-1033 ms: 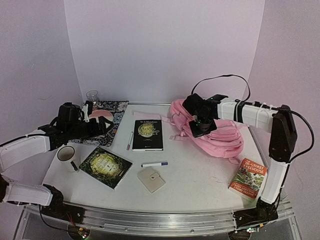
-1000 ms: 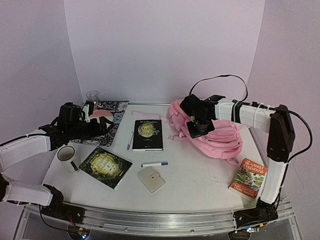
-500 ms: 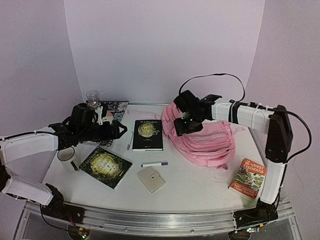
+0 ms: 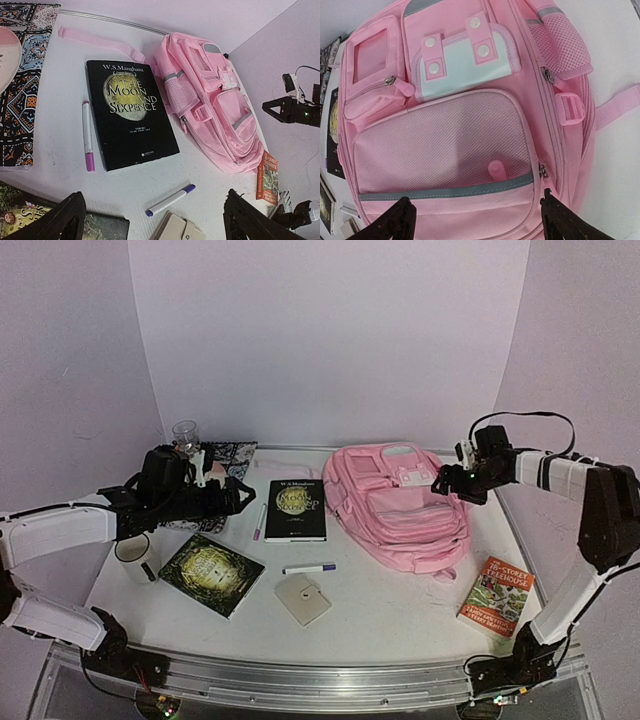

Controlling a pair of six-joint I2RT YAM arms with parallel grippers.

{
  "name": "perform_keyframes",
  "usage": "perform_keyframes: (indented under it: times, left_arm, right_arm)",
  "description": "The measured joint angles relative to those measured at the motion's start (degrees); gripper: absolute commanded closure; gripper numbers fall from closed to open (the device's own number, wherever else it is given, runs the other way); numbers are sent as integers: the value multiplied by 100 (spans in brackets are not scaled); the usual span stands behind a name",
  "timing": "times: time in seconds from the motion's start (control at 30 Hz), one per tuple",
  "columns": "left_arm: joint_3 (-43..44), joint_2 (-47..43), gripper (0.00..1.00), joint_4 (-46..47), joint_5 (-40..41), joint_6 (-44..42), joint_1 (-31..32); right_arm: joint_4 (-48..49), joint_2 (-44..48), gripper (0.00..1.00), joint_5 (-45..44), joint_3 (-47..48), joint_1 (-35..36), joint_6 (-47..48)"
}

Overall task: Pack the student bag
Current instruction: Grab the student bag from the center of the board.

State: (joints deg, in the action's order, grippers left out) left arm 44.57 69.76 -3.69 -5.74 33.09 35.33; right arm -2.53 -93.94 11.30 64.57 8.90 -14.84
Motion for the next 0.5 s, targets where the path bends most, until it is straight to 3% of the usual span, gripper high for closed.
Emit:
perform_keyframes:
  times: [0.27,0.5]
  left_arm:
    - [-19,16,3,91,-10,58,17]
    - [-25,168,3,121,-28,146,76]
  right_arm:
    - [751,-889,8,1086,-14,-874,104]
    - [953,-1502,6,1486,-14,-1113,201]
